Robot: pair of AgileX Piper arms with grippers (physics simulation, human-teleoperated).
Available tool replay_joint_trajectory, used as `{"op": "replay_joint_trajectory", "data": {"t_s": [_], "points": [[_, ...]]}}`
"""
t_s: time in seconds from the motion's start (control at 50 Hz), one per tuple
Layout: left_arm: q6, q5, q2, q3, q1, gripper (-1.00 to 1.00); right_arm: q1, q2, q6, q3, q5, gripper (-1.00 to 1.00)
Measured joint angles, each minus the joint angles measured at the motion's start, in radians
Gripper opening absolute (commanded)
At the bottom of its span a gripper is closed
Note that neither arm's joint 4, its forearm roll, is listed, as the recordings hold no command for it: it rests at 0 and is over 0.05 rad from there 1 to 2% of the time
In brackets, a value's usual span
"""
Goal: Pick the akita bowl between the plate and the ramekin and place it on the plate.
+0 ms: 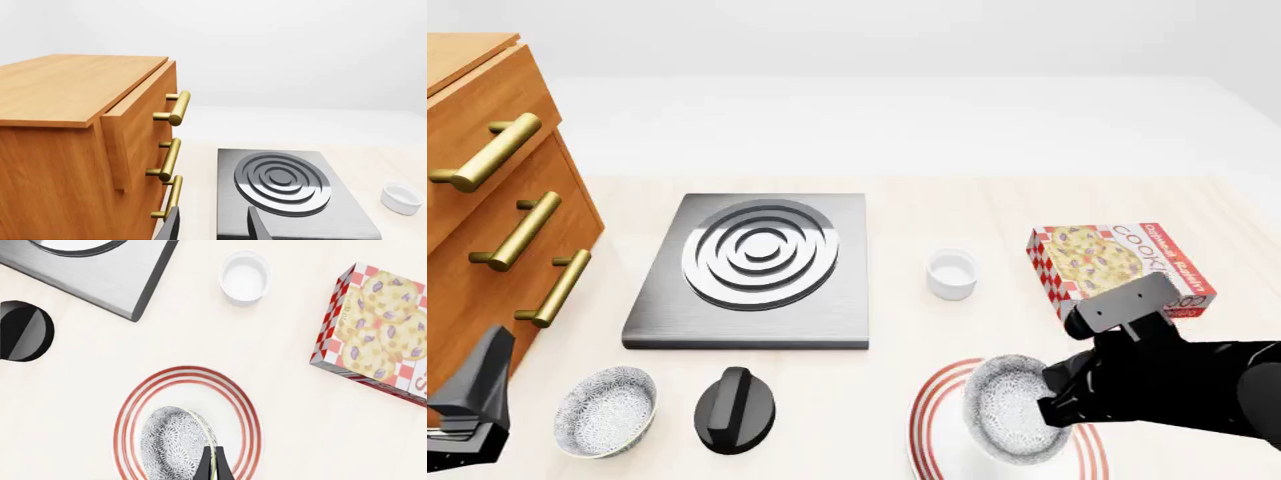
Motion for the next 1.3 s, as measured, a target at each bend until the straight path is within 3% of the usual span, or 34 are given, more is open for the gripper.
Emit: {"op": "replay_joint_trajectory", "data": {"t_s": [0.52, 0.72, 0.74, 1.02, 1.3], "points": [[0.0, 0.002, -0.006, 0.004, 0.0, 1.0, 0.055, 0.128, 0.062, 0.059, -0.131, -1.0], [0.0, 0.002, -0.006, 0.005, 0.0, 1.0, 0.027, 0.129, 0.037, 0.072, -0.144, -1.0], [0.0, 0.002, -0.006, 0.005, 0.0, 1.0, 0.022, 0.127, 0.031, 0.074, -0.144, 1.0], [0.0, 0.002, -0.006, 0.005, 0.0, 1.0, -0.092, 0.015, -0.057, 0.069, -0.073, 1.0], [0.0, 0.002, -0.007, 0.005, 0.0, 1.0, -0.131, -0.158, -0.059, -0.09, 0.107, 1.0]]}}
